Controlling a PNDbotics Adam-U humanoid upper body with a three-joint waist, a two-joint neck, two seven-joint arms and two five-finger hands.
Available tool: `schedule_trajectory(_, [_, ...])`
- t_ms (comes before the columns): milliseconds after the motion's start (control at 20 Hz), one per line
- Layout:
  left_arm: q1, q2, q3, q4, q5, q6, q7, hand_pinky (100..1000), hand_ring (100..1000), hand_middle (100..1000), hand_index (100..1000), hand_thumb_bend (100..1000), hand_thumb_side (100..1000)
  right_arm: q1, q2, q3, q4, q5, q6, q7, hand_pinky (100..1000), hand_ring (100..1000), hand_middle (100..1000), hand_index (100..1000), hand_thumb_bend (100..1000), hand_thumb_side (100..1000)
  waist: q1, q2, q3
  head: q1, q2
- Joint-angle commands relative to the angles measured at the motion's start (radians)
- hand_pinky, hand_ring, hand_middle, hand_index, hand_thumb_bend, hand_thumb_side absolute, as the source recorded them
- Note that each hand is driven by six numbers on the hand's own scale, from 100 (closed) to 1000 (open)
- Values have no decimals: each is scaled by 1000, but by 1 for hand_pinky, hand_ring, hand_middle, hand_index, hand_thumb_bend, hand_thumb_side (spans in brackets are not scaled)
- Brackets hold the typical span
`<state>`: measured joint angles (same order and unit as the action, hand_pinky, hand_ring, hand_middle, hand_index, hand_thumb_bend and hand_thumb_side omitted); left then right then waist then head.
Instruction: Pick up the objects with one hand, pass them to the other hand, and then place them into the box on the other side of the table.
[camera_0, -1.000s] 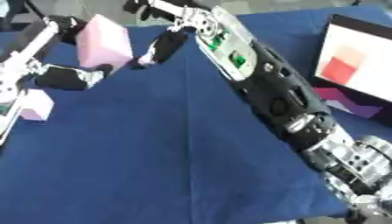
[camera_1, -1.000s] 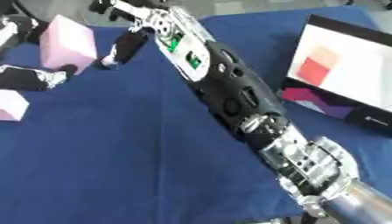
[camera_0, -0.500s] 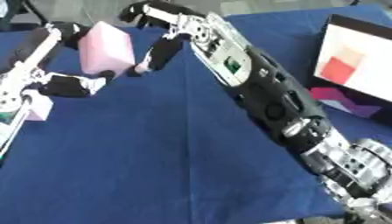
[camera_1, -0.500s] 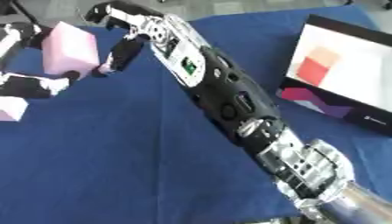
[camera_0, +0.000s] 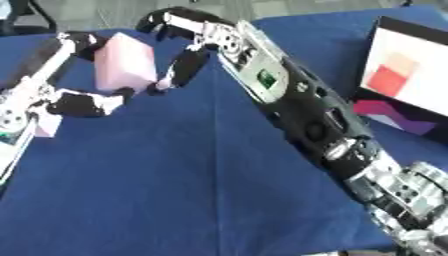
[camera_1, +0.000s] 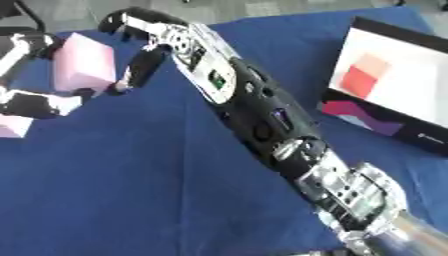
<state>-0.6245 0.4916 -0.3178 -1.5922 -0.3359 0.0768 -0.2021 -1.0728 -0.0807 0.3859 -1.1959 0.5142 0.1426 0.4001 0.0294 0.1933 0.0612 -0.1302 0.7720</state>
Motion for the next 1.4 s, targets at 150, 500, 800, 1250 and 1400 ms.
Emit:
schedule_trajectory(150, [-9,17,2,-6,-7,-17,6,785,720,593,541,100,100,-18,15,2,-28,-6,-2,11,906,846,855,889,571,149,-2,-31,1,-3,-2])
schedule_trajectory(500, [-13,9,-3,-5,-5,-16,2,785,719,592,542,100,100,-3,-32,7,-60,-57,15,-34,897,807,758,799,445,100,-4,-29,1,-2,-2])
schedule_trajectory(800, [-14,4,-8,-3,-5,-9,-3,786,720,594,544,100,100,12,-73,20,-108,-151,58,-80,900,786,633,707,254,100,-6,-26,1,0,-2])
schedule_trajectory(1250, [-14,-2,-11,1,-7,-8,-14,788,722,594,548,100,100,19,-80,27,-115,-212,62,-113,899,745,515,594,167,100,-6,-24,-1,-1,-2])
schedule_trajectory(1400, [-13,-4,-8,1,-11,-6,-7,787,721,593,548,100,100,19,-83,29,-115,-208,64,-95,892,755,580,674,351,100,-6,-24,-2,-2,-2])
